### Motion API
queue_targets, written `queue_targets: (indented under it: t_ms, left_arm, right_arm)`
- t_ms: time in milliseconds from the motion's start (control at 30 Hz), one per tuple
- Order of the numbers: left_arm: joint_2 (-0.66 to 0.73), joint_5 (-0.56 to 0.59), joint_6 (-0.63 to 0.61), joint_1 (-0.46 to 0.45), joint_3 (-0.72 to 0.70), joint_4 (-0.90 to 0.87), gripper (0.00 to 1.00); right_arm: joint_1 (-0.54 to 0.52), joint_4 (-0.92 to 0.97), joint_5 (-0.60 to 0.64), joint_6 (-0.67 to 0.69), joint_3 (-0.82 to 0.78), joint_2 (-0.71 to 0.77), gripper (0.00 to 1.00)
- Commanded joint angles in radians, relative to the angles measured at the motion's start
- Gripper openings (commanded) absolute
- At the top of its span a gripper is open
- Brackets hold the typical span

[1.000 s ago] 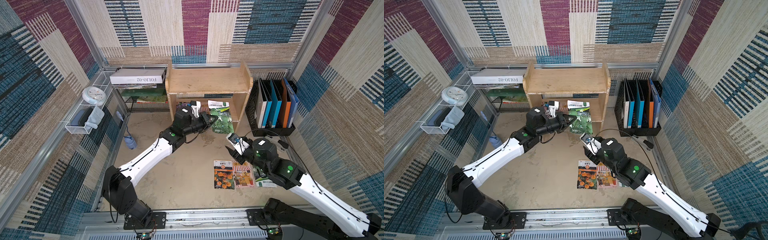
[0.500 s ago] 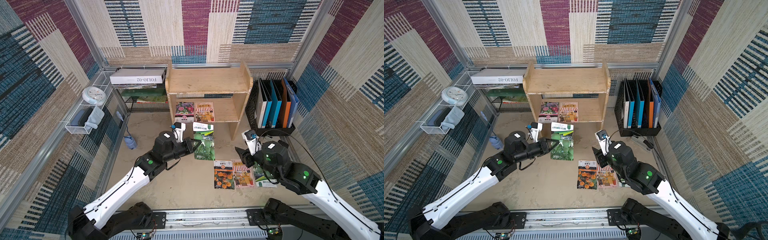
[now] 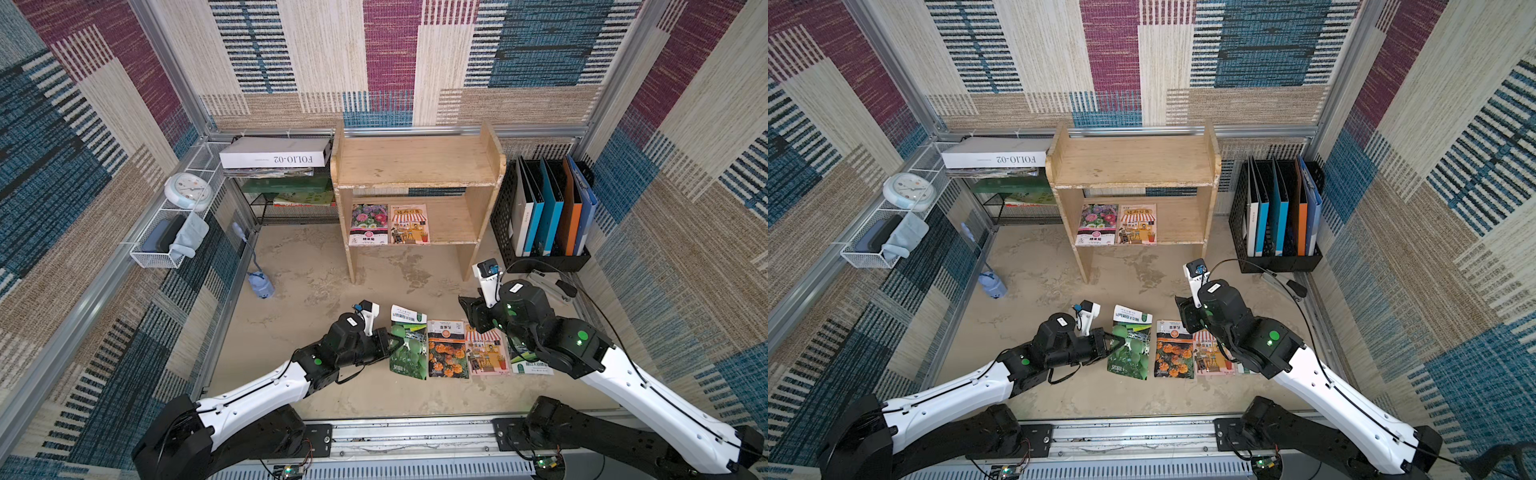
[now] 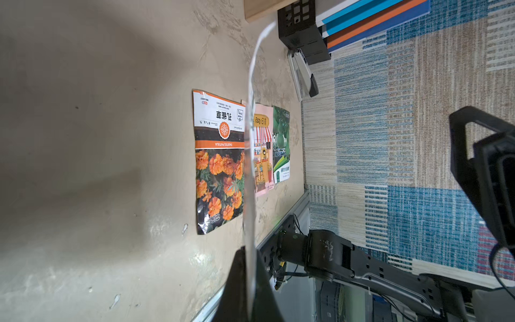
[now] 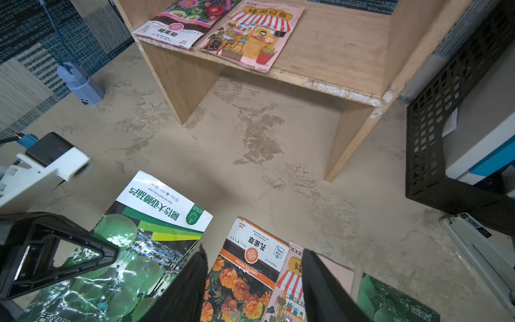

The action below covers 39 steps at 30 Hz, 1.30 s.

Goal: Take the seed bag off the shelf
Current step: Place the seed packet at the center of the board.

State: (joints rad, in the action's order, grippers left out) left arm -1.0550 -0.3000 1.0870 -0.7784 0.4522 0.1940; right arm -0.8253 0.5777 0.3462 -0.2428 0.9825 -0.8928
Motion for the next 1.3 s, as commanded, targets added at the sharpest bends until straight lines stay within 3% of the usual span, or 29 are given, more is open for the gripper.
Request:
queue_targets:
  t_ms: [0, 133, 500, 1067, 1267]
  left_arm:
    - [0.001, 0.071, -0.01, -0.003, -0.043, 0.11, 0.0]
    - [-0.033, 0.095, -0.018, -0.002, -0.082, 0.164, 0.0]
    - [-0.299, 0.03, 0.004, -0.002, -0.051, 0.343, 0.0]
    - [-0.355, 0.042, -0.063, -0.002, 0.023, 0.168, 0.0]
    - [-0.396, 0.026, -0.056, -0.002, 0.028, 0.181, 0.0]
  right_arm:
    - [-0.002, -0.043, -0.022, -0.026, -0.015, -0.011, 0.58]
    - [-0.002, -0.083, -0.027, -0.028, -0.04, -0.017, 0.58]
    - [-0.001, -0.119, -0.041, -0.016, -0.045, -0.058, 0.57]
    - [-0.002, -0.131, -0.047, -0.003, -0.059, -0.061, 0.57]
    - [-0.001, -0.134, -0.049, 0.0, -0.06, -0.066, 0.57]
